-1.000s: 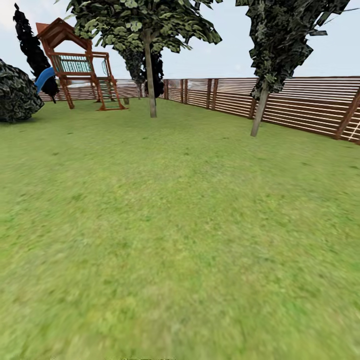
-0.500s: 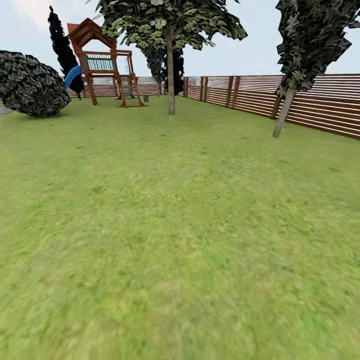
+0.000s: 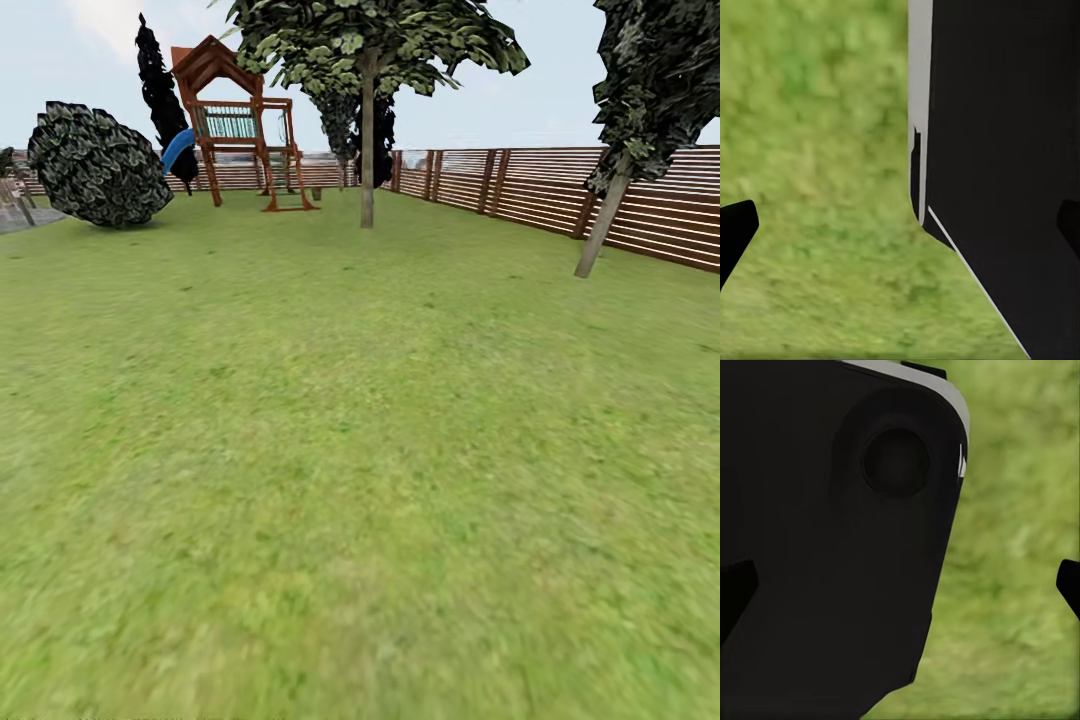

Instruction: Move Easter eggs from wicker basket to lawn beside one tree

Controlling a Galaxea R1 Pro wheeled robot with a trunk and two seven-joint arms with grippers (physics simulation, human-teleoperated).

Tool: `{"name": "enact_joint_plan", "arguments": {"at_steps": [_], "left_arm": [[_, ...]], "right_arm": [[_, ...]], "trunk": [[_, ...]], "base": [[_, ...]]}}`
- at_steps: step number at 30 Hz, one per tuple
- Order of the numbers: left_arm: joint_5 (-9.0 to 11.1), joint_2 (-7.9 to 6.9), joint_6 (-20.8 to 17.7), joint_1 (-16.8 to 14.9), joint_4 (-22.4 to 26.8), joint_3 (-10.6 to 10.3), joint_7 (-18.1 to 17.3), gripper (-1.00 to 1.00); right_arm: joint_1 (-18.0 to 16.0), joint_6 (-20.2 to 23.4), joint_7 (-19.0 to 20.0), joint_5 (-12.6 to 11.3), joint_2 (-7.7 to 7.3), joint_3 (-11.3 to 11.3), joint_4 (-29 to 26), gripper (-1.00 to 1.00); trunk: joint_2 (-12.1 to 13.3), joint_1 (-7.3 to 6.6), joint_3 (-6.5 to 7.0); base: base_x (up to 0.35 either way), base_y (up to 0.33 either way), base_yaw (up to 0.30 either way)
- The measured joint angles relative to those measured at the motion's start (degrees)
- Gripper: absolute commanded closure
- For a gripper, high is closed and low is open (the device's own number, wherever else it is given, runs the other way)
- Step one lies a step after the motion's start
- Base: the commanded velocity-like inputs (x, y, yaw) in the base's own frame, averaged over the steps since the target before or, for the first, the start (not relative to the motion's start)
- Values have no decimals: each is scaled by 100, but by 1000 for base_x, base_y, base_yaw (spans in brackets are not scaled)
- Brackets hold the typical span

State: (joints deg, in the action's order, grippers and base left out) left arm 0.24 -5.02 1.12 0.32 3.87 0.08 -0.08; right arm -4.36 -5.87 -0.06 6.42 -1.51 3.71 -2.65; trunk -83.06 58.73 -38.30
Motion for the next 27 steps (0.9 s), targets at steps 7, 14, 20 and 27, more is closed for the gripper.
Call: {"name": "enact_joint_plan", "arguments": {"at_steps": [7, 14, 20, 27], "left_arm": [[0, 1, 1, 0, 0, 0, 0, -100], [0, 0, 2, 0, 0, 0, 0, -100], [0, -1, 0, 0, 0, 0, 0, -100], [9, 13, 2, 0, 6, 0, -8, -100]], "right_arm": [[0, -317, 6, 6, 4, 3, 29, -100], [0, -391, 6, 14, 11, 1, 48, -100], [-1, -391, 6, 16, 9, 7, 44, -100], [0, -391, 6, 7, 13, -7, 65, -100]], "trunk": [[0, 0, 35], [0, 0, 96], [0, 0, 149], [0, 0, 210]], "base": [[0, 0, 1], [0, 0, 0], [0, 0, 43], [0, 0, 145]]}}
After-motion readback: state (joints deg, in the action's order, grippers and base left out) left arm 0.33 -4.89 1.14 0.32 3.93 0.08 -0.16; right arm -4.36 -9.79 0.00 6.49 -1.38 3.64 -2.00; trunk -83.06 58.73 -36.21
